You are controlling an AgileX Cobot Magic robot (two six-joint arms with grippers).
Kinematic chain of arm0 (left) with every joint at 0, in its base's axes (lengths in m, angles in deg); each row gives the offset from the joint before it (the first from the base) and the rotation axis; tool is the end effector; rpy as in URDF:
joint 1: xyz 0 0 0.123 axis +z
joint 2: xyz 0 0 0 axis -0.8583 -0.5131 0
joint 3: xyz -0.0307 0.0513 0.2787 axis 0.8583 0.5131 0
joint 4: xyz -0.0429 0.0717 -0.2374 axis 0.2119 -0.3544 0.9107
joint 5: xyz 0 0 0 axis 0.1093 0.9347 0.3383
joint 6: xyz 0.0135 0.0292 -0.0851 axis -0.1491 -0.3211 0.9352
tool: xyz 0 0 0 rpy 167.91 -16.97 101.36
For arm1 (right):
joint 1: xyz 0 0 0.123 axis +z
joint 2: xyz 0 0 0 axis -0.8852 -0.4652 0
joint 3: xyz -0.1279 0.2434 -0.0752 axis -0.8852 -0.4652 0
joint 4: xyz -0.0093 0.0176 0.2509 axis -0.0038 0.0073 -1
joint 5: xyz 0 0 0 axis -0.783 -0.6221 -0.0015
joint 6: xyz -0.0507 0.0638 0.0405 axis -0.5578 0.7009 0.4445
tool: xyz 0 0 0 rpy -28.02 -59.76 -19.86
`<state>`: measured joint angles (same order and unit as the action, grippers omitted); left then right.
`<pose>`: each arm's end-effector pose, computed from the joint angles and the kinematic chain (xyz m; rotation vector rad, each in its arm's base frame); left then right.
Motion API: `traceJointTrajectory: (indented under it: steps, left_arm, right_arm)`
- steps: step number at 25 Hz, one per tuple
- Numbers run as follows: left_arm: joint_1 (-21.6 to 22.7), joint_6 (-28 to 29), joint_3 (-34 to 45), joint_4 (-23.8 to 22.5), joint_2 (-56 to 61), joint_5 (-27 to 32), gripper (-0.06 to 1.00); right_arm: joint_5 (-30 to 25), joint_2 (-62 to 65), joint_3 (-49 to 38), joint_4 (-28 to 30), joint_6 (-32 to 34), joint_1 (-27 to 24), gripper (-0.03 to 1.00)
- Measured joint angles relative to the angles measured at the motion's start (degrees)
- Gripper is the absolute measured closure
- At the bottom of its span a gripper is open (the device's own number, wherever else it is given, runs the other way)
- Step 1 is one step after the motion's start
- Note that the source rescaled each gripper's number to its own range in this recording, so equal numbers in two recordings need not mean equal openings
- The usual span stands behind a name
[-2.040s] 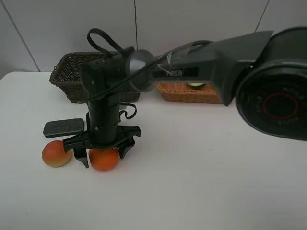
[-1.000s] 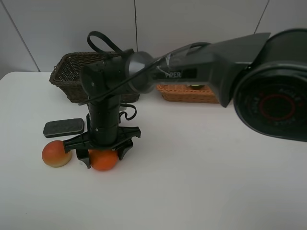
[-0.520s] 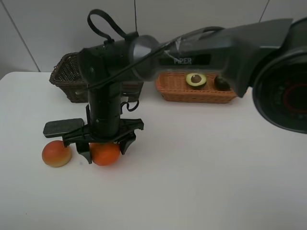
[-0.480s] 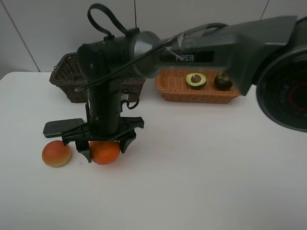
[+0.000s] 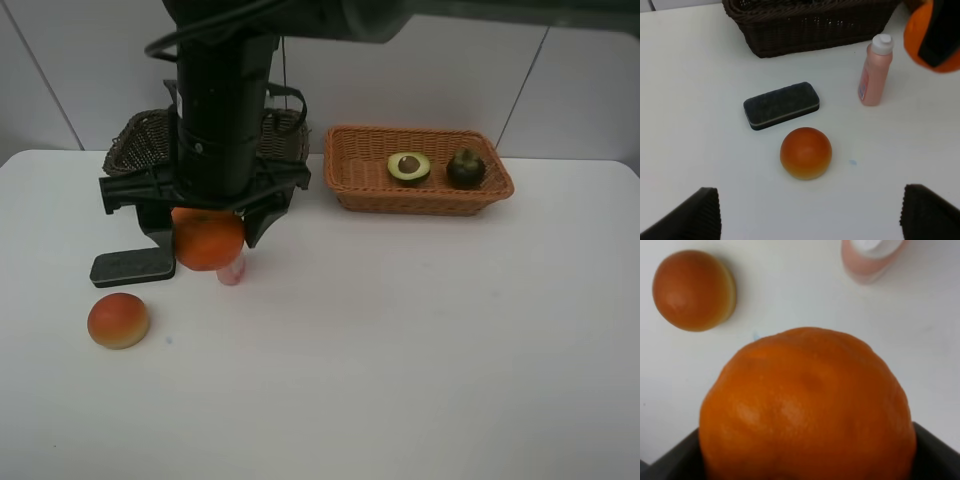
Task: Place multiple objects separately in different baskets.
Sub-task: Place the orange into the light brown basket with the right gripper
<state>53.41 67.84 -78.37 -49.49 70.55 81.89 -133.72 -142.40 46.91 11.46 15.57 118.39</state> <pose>-0.0081 -0.0070 0.2794 0.1921 2.0213 -0.1248 0.2496 0.3698 0.2580 -0.6442 2.8701 0.2428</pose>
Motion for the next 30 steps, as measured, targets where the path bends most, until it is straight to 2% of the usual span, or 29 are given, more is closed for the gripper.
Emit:
traceJointTrajectory:
  steps: [4,17,19,25,30]
  left_arm:
    - [0.0,0.0,0.0,0.0,0.0,0.0,0.10]
    - [0.0,0.0,0.0,0.0,0.0,0.0,0.10]
    - [0.0,0.0,0.0,0.0,0.0,0.0,0.10]
    - [0.0,0.0,0.0,0.0,0.0,0.0,0.10]
    - [0.0,0.0,0.0,0.0,0.0,0.0,0.10]
  right_arm:
    - [-0.2,4.8,0.0,5.4,1.2,-2.6,0.11]
    - [-0.2,8.3,0.0,15.9,1.4,-19.3,0.11]
    - [1.4,8.3,0.0,16.7,1.4,-21.6,0.11]
    - [11.6,7.1,0.0,17.5,1.4,-27.3,0.11]
    - [16.2,1.7,0.0,17.5,0.5,-29.7,0.11]
